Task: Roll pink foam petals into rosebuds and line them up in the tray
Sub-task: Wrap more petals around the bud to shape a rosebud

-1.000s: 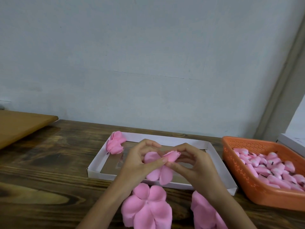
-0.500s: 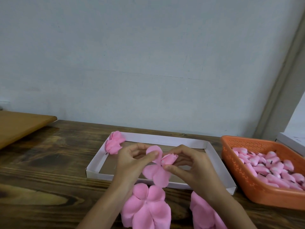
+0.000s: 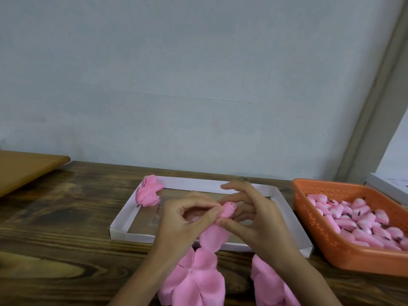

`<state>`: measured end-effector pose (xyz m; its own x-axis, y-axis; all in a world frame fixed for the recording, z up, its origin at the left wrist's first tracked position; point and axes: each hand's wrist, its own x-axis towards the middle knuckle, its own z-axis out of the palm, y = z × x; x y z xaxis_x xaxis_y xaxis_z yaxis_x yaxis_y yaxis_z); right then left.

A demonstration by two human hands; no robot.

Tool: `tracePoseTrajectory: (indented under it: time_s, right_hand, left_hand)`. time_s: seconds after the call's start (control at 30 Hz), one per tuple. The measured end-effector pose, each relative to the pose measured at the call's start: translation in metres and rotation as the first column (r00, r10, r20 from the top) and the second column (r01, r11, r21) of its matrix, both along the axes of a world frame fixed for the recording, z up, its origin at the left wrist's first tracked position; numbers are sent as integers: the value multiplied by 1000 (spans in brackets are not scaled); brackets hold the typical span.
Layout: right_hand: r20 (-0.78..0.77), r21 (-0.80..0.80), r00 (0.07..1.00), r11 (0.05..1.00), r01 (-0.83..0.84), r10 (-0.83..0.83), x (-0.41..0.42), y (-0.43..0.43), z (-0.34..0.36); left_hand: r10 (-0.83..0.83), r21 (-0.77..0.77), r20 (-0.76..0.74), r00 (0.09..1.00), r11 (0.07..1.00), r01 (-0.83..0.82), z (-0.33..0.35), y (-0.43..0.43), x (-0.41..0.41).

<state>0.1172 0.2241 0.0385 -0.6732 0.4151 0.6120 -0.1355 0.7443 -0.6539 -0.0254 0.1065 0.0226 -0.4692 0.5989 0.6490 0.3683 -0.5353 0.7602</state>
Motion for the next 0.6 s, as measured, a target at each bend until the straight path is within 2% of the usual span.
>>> tracePoseTrajectory:
  time_s: [0.13, 0.23, 0.33, 0.4, 0.5, 0.6]
  right_hand:
    - [-15, 81, 1000, 997, 14, -12, -1, 1, 1]
    - [-33, 49, 999, 998, 42, -41, 1, 4, 3]
    - [-34, -15, 997, 998, 64, -65, 3, 11, 2]
    - [-27, -54, 998, 997, 50, -52, 4, 14, 1]
    - [-3, -75, 999, 997, 35, -36, 3, 15, 0]
    - [9, -60, 999, 998, 34, -34, 2, 14, -3]
  left_hand:
    - [-55, -39, 25, 998, 998, 56, -1, -1, -3]
    - [-140, -117, 127, 982, 981, 155, 1, -2, -7]
    - [-29, -286, 174, 984, 955, 78, 0, -1, -17]
    - [17, -335, 236, 972, 940, 65, -2, 0, -22]
    - [77, -300, 322, 944, 954, 25, -4, 0, -26]
    - [100, -214, 326, 940, 976, -29, -1, 1, -21]
